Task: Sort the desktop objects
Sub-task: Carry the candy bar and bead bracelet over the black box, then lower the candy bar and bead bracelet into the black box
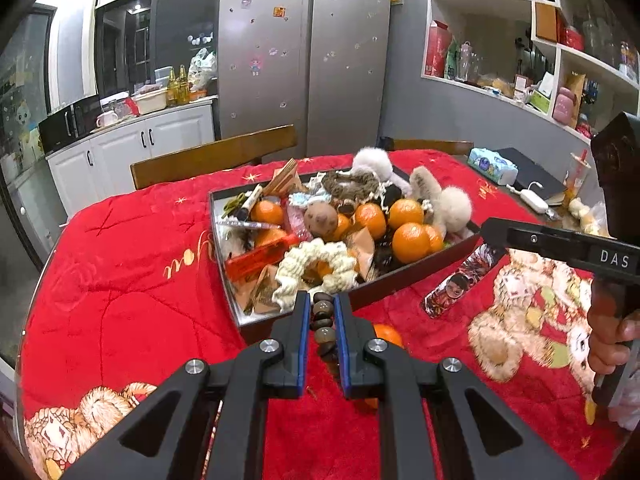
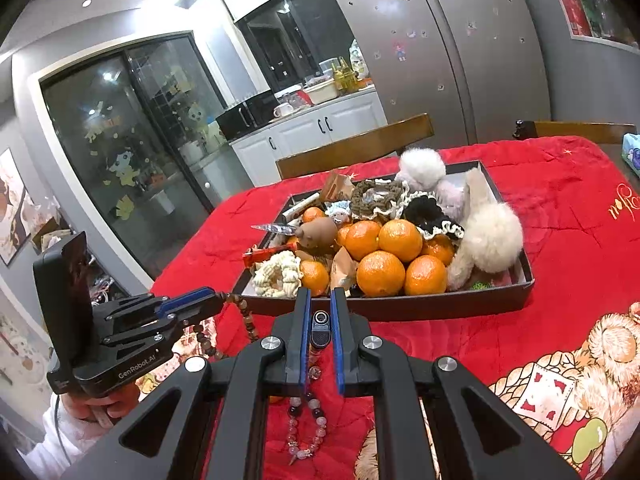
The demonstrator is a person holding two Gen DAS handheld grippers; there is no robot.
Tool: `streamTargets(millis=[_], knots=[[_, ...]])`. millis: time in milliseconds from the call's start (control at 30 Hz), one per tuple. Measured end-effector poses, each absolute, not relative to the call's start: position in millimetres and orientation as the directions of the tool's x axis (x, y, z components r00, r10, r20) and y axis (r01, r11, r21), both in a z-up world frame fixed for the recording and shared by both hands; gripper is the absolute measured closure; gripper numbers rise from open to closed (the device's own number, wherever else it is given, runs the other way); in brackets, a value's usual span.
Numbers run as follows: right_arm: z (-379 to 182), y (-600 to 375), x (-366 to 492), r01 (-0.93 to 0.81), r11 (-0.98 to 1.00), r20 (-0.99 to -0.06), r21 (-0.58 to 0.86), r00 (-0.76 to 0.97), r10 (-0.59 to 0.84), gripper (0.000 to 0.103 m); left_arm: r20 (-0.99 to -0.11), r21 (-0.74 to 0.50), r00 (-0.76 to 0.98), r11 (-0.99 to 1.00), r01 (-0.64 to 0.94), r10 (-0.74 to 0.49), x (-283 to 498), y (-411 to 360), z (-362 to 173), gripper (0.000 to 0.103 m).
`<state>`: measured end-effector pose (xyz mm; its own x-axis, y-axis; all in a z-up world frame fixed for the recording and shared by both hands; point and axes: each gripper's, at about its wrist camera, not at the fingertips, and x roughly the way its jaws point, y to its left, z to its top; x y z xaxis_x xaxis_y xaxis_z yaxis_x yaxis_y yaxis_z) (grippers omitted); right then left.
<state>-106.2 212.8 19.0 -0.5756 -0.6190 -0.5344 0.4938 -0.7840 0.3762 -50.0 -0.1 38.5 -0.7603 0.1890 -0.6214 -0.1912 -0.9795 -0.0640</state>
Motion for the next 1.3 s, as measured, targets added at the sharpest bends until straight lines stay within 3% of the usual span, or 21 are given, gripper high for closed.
streamTargets(millis=[800, 1067, 1300], knots=[[112, 189, -176, 0.540, -0.770, -0.485, 0.340, -0.601, -0.636, 0.092, -0.558, -0.045, -0.812, -0.983, -0.176, 0.171, -141, -13, 133, 0.090], [98, 183, -222, 0.528, -0.773, -0.491, 0.352, -0.599, -0.633, 0.092, -0.505, -0.040, -0.853, -0.991, -0.131, 0.133, -194, -14, 117, 0.090], [61, 185, -256, 0.486, -0.800, -0.526, 0.353, -0.604, -0.599, 0.092, -0.548, -0.094, -0.821, -0.987, -0.131, 0.161, -215, -12, 70, 0.090]])
